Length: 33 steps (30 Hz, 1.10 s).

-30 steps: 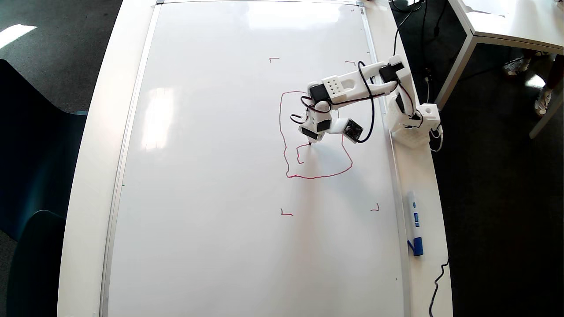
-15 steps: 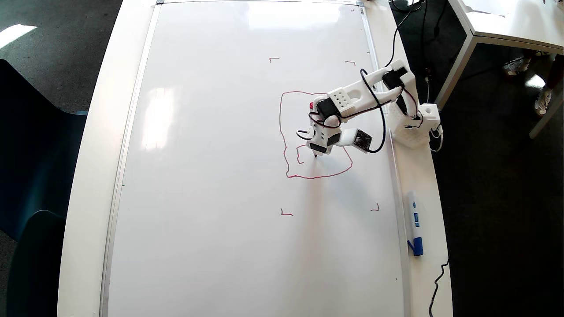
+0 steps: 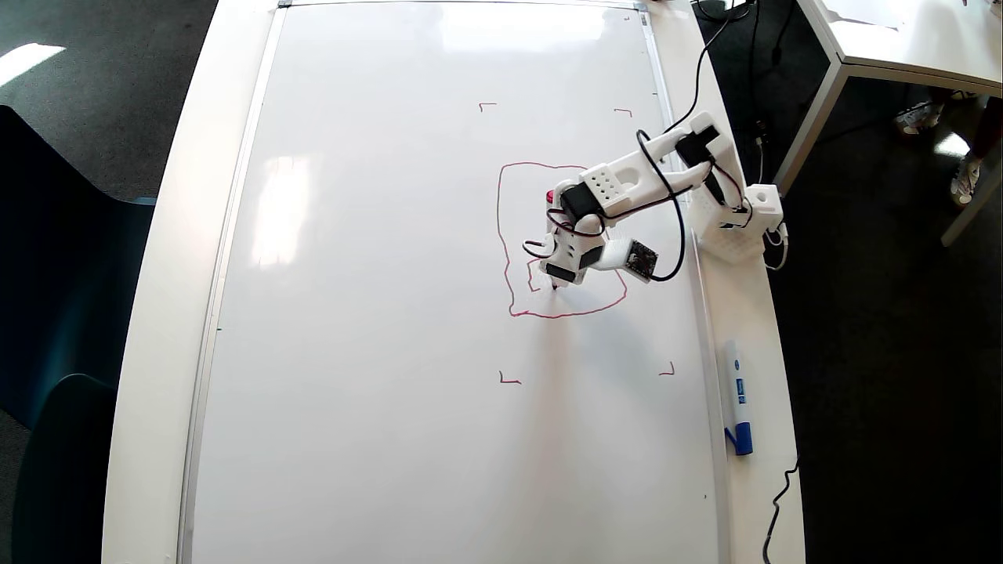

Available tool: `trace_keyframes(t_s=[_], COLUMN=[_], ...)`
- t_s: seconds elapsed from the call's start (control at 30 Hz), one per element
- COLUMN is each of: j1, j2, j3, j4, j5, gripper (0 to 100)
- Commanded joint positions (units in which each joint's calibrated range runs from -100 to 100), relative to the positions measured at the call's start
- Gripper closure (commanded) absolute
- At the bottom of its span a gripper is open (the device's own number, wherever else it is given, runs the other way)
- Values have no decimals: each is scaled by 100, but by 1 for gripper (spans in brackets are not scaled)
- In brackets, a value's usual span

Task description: Draw on a whiteboard a robot head using a pen attached to the gripper

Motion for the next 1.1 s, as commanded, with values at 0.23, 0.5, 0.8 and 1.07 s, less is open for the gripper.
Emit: trace_keyframes(t_s=[0.23,0.5,0.8,1.07], j1=[76,83,268,496], j2=[199,107,-86,-757], j3=[-616,-625,-1506,-1415], j4=[-13,30,560,1142], j5=[-15,-15,7,152], gripper=[99,99,99,99])
